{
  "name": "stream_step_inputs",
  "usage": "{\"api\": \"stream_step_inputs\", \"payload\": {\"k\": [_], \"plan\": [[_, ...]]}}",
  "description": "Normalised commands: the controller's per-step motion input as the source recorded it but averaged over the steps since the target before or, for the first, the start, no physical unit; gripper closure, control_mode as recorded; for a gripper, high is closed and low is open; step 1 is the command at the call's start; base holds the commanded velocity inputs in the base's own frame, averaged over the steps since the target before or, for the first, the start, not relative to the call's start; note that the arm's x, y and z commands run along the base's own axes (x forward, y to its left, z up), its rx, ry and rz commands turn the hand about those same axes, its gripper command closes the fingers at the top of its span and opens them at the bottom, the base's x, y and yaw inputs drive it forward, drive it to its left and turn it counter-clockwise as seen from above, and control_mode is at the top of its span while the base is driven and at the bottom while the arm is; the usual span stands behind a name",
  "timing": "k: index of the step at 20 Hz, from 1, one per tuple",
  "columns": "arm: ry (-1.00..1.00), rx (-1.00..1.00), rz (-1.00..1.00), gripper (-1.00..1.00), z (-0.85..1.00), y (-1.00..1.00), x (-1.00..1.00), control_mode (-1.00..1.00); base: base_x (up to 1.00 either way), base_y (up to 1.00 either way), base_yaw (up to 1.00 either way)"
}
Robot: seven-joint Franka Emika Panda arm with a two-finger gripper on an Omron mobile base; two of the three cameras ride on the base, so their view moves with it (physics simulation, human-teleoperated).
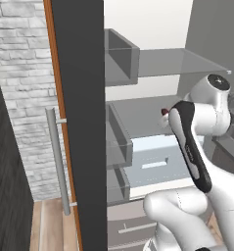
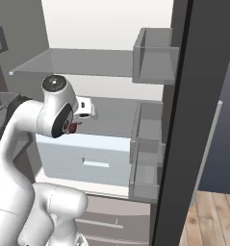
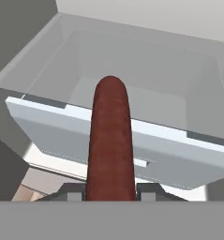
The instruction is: Retrieve the sausage and cheese from the fridge and place them on the cutting board on the counter.
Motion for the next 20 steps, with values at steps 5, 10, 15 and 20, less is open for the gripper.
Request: {"api": "stream_step_inputs", "payload": {"k": [5,10,15,20], "plan": [[0.05,-0.03,0.01,1.00,0.41,0.00,-0.69,-1.00,0.00,0.00,0.00],[0.00,-0.05,0.00,1.00,0.48,0.00,-0.68,-1.00,0.00,0.00,0.00],[0.00,-0.05,0.00,1.00,0.45,0.00,-0.63,-1.00,0.00,0.00,0.00],[0.00,-0.02,0.00,1.00,0.33,0.00,-0.53,-1.00,0.00,0.00,0.00]]}}
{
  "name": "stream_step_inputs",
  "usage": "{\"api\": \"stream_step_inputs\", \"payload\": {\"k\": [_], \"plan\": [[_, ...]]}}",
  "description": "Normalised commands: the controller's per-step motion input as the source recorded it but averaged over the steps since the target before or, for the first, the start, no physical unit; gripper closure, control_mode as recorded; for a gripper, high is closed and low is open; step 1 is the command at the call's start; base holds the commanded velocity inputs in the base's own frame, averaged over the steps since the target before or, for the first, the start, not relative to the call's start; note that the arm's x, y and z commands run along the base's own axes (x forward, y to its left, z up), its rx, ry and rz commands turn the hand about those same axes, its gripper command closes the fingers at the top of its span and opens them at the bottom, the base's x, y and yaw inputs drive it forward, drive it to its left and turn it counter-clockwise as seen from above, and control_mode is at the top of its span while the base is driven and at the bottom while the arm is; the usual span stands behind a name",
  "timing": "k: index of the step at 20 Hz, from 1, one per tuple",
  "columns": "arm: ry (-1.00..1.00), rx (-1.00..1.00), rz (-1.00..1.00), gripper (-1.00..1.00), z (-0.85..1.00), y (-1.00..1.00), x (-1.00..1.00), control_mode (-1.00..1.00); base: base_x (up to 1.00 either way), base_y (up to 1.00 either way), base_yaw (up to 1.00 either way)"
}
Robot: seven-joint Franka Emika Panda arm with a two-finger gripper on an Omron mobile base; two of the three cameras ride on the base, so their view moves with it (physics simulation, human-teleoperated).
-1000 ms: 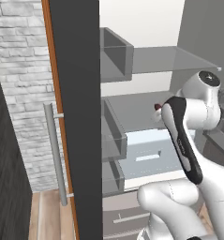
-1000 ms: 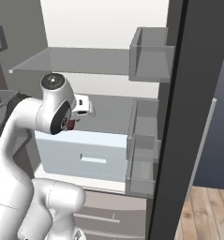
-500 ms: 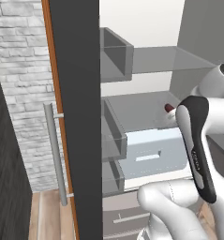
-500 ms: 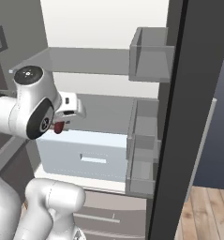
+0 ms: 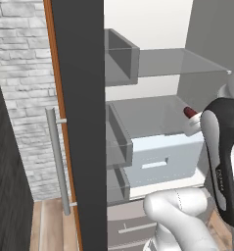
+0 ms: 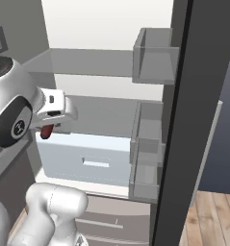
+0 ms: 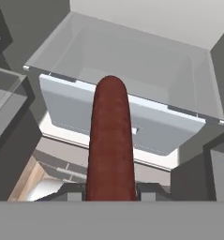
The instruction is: Retrieve the sausage and cheese from the fridge and place them on the cutting board on the counter.
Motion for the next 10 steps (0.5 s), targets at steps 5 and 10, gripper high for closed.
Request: {"api": "stream_step_inputs", "payload": {"k": [5,10], "plan": [[0.00,0.00,0.00,1.00,-0.01,0.00,-0.19,1.00,0.00,0.00,0.00],[0.00,0.00,0.00,1.00,0.00,0.00,0.00,1.00,-0.30,0.00,0.00]]}}
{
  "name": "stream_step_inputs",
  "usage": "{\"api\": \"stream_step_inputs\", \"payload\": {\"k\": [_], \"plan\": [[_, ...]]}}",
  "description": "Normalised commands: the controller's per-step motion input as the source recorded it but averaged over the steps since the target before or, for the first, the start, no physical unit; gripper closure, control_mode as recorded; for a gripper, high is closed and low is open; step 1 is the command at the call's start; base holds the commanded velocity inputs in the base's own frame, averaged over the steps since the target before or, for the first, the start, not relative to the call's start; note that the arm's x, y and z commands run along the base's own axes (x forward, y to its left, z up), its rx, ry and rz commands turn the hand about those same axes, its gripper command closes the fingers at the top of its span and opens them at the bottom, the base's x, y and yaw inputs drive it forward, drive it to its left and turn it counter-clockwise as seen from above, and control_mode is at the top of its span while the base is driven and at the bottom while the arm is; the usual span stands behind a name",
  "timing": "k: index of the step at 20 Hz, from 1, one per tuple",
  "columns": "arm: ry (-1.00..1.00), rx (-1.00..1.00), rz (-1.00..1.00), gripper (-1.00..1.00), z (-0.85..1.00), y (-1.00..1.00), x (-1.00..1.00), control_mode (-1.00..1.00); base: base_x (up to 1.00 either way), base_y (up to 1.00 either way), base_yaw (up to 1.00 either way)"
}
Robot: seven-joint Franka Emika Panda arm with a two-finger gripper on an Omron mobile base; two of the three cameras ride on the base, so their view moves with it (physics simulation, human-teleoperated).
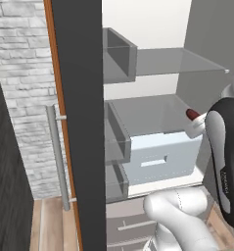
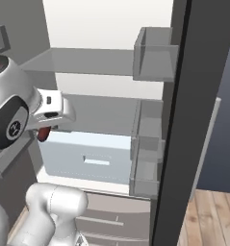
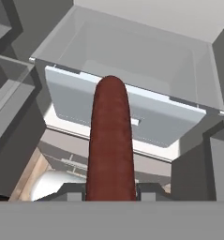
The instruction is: Retrieve the sausage and cheese from the fridge and place them on the cutting board on the counter.
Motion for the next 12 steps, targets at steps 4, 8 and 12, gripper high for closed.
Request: {"api": "stream_step_inputs", "payload": {"k": [4,8,12], "plan": [[0.00,0.00,0.00,1.00,0.00,0.00,0.00,1.00,-1.00,0.00,-0.11],[0.00,0.00,0.00,1.00,0.00,0.00,0.00,1.00,-0.99,-0.03,-0.28],[0.00,0.00,0.00,1.00,0.00,0.00,0.00,1.00,-0.63,-0.02,-0.37]]}}
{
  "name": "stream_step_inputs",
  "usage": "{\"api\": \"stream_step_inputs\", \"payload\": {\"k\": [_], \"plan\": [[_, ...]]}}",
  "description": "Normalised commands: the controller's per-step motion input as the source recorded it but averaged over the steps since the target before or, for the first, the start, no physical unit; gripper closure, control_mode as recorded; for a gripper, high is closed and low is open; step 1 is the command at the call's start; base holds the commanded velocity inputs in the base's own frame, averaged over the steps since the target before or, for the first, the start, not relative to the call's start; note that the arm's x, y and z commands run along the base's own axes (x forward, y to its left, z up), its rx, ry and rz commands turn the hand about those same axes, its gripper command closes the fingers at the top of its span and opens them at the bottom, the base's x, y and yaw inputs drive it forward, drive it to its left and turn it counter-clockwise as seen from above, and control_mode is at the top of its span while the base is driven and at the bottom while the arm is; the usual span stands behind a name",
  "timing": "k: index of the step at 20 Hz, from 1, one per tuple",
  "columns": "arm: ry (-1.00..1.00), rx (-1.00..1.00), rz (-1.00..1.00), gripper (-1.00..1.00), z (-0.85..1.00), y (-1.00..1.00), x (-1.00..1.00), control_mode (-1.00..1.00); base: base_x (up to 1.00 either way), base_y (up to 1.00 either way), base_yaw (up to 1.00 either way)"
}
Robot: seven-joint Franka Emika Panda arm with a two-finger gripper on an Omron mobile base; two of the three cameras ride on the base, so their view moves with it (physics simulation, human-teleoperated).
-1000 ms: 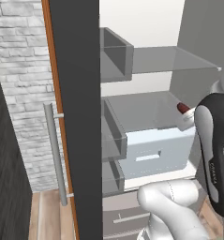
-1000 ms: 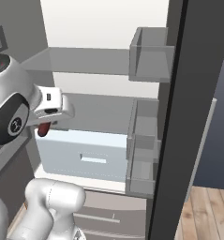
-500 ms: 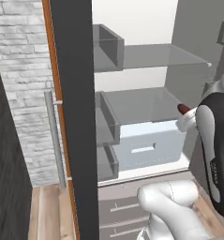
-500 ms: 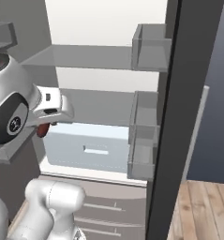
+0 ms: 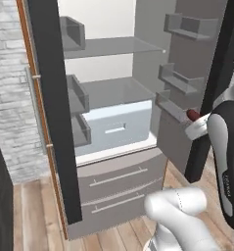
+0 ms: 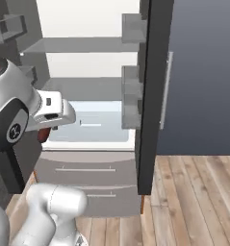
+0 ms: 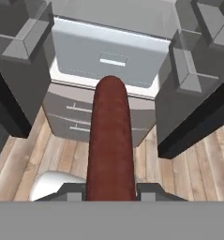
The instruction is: Retrieve the sausage and cheese from the fridge and place them on the cutting board on the counter.
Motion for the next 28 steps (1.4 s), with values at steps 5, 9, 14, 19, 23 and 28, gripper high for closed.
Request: {"api": "stream_step_inputs", "payload": {"k": [5,9,14,19,23,28], "plan": [[0.00,0.00,0.00,1.00,0.00,0.00,0.00,1.00,-0.37,-0.05,-0.55],[0.00,0.00,0.00,1.00,0.00,0.00,0.00,1.00,-0.46,-0.02,-0.69],[0.00,0.00,0.00,1.00,0.00,0.00,0.00,1.00,-0.60,-0.15,-0.74],[0.00,0.00,0.00,1.00,0.00,0.00,0.00,1.00,-0.49,-0.37,-0.72],[0.00,0.00,0.00,1.00,0.00,0.00,0.00,1.00,-0.28,-0.47,-0.73],[0.00,0.00,0.00,1.00,0.00,0.00,0.00,1.00,0.14,-0.20,-0.68]]}}
